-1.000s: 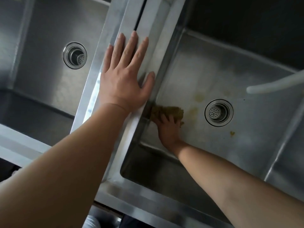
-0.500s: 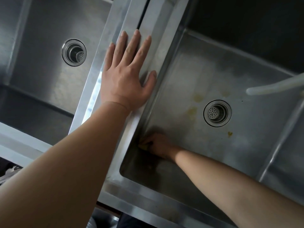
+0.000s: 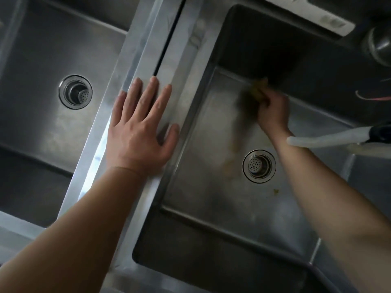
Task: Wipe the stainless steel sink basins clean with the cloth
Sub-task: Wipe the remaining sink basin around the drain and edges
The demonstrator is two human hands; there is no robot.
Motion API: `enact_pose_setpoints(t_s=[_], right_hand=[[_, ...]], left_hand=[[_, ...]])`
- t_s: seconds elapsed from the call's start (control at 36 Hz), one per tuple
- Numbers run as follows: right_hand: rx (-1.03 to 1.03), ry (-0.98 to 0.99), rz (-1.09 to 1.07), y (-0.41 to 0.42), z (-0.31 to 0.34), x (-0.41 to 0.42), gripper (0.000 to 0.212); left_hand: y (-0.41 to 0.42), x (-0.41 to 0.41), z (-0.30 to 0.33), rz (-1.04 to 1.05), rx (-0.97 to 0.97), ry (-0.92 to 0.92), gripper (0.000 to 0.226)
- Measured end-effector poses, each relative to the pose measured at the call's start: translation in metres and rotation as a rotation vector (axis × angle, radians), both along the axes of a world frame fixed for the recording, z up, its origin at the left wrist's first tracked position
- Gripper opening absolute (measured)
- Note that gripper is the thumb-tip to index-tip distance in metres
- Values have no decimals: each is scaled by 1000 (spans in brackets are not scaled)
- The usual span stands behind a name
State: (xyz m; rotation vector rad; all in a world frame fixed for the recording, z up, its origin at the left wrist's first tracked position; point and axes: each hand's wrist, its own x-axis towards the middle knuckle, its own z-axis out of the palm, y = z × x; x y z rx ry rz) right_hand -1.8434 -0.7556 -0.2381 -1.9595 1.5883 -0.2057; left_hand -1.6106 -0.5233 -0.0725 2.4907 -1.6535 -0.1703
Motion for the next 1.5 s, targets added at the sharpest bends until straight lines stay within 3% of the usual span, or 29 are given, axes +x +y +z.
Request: enact_pose_setpoints(t_s=[0.11, 0.19, 0.39, 0.69, 0.97, 1.14, 1.28, 1.42, 1.5], right_hand=[[-33, 174, 145, -31, -38, 15, 58], [68, 295, 264, -19, -42, 23, 66], [75, 258, 285, 21, -37, 13, 58], [18, 342, 486, 175, -32, -30, 49], [155, 161, 646, 268, -14, -59, 31], [646, 211, 788, 292, 2, -53, 35], [921, 238, 577, 290, 13, -44, 32], [1158, 382, 483, 271, 34, -56, 44], [1305, 322, 307, 263, 61, -73, 42]], left_hand=[[0, 0, -2, -3, -27, 2, 68], [1, 0, -3, -6, -42, -10, 68], [1, -1, -1, -6, -8, -18, 68], [2, 0, -3, -3, -31, -20, 67], [4, 1, -5, -20, -35, -14, 67], [5, 1, -7, -32, -39, -10, 68], [6, 0, -7, -40, -4, -45, 68], [7, -3, -6, -59, 54, -73, 69], [6, -1, -6, -69, 92, -86, 67]])
